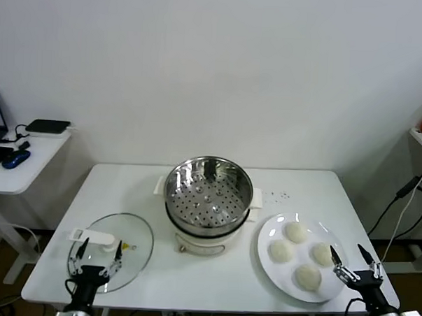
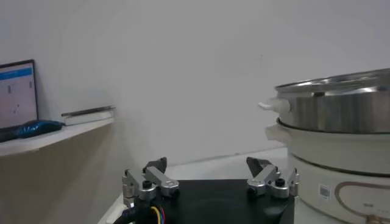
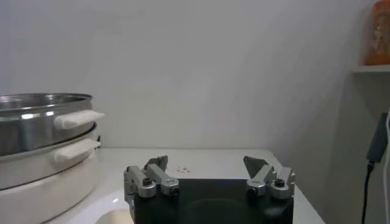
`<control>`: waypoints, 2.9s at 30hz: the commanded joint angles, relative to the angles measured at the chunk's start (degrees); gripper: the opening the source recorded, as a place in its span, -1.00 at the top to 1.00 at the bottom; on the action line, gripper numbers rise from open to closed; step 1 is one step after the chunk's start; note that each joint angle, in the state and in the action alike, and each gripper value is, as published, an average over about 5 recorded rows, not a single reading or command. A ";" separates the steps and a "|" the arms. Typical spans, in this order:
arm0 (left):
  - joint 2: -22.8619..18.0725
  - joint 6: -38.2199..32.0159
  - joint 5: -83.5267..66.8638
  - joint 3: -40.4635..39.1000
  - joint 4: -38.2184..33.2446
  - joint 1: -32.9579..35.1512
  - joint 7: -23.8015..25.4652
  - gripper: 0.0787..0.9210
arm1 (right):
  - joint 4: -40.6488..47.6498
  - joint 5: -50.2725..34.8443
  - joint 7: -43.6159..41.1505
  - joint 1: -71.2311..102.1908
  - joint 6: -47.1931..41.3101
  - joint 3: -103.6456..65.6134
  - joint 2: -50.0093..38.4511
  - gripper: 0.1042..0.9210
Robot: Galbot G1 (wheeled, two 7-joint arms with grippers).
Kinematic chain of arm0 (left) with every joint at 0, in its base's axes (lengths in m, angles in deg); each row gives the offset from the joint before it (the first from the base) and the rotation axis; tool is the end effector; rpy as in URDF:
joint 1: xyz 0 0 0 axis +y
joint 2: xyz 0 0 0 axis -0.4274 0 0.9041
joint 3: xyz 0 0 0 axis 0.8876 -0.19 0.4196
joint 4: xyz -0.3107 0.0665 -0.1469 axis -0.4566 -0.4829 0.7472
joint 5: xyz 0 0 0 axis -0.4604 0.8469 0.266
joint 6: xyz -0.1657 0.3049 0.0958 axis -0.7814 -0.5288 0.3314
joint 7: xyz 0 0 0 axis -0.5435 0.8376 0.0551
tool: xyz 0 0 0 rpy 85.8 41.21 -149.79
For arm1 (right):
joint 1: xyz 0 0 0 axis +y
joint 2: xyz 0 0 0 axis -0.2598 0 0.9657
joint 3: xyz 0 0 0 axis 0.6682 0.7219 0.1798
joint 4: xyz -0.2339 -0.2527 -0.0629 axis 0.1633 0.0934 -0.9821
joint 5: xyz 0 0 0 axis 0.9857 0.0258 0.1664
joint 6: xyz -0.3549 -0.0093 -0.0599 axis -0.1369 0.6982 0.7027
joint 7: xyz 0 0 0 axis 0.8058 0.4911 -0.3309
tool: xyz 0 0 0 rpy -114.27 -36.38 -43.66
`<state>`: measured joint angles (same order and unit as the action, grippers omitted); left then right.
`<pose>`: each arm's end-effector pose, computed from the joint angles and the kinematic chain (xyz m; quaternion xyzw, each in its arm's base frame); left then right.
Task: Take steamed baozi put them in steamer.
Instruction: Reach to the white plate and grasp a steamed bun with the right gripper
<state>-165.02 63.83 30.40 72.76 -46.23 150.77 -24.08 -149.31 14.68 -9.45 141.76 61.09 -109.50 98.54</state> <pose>0.1391 0.0882 -0.3782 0.0241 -0.9957 -0.0844 0.0290 0.1709 -0.2086 -0.3421 0.0524 -0.9971 0.0156 0.0531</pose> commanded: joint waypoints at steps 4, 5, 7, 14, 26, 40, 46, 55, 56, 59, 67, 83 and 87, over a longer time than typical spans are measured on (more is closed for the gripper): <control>-0.54 -0.24 0.41 -0.28 -0.81 0.31 -0.04 -0.77 | -0.80 4.04 -0.16 -4.61 -5.12 -0.60 -2.00 -0.76; -0.58 -0.33 0.58 -0.49 -0.77 0.44 -0.09 -0.77 | -0.95 4.41 -0.61 -6.00 -7.01 -0.25 -3.09 -0.76; -0.46 -0.65 1.02 -0.98 -0.54 0.82 -0.19 -0.77 | -1.02 5.13 -2.13 -8.61 -11.10 0.92 -5.92 -0.76; -0.56 -1.77 1.19 -1.70 0.11 0.94 -0.38 -0.77 | 1.02 12.00 -13.83 -16.66 -25.85 6.27 -21.10 -0.76; 0.33 -3.19 -0.18 -3.20 1.02 1.82 -1.12 -0.77 | 8.48 8.86 -31.93 -39.10 -28.23 24.73 -42.15 -0.76; 1.28 -1.40 -0.48 -2.99 0.54 0.07 -1.49 -0.77 | 25.10 14.01 -49.10 -95.98 -24.41 83.10 -35.76 -0.76; 1.43 -0.81 -1.05 -2.39 0.12 -0.23 -1.33 -0.77 | 29.21 13.91 -53.07 -109.59 -22.73 100.10 -30.36 -0.76; 1.66 -0.51 -1.34 -1.60 -0.08 -0.50 -1.24 -0.77 | 37.15 14.92 -57.27 -122.59 -21.20 116.83 -19.15 -0.76; 1.67 -0.40 -1.31 -1.48 -0.20 -0.50 -1.24 -0.77 | 38.24 15.07 -57.53 -122.75 -21.14 117.41 -18.12 -0.76; 1.71 -0.02 -1.39 -1.11 -0.63 -0.58 -1.23 -0.77 | 40.96 15.88 -58.13 -122.67 -20.65 118.88 -15.67 -0.76; 1.41 0.79 -1.25 -1.04 -0.77 -1.39 -1.17 -0.77 | 44.94 16.91 -56.61 -118.47 -20.14 115.99 -12.41 -0.76; 1.25 1.53 -1.10 -1.01 -0.35 -2.17 -1.08 -0.77 | 47.53 19.06 -55.61 -113.76 -20.04 113.81 -7.79 -0.76; 1.20 1.58 -1.15 -0.96 -0.46 -2.13 -1.06 -0.77 | 47.43 19.43 -55.63 -112.78 -20.20 113.87 -7.50 -0.76</control>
<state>-163.77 65.32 29.28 71.79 -46.66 148.68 -25.17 -102.86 33.92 -65.00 28.80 40.87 3.94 89.51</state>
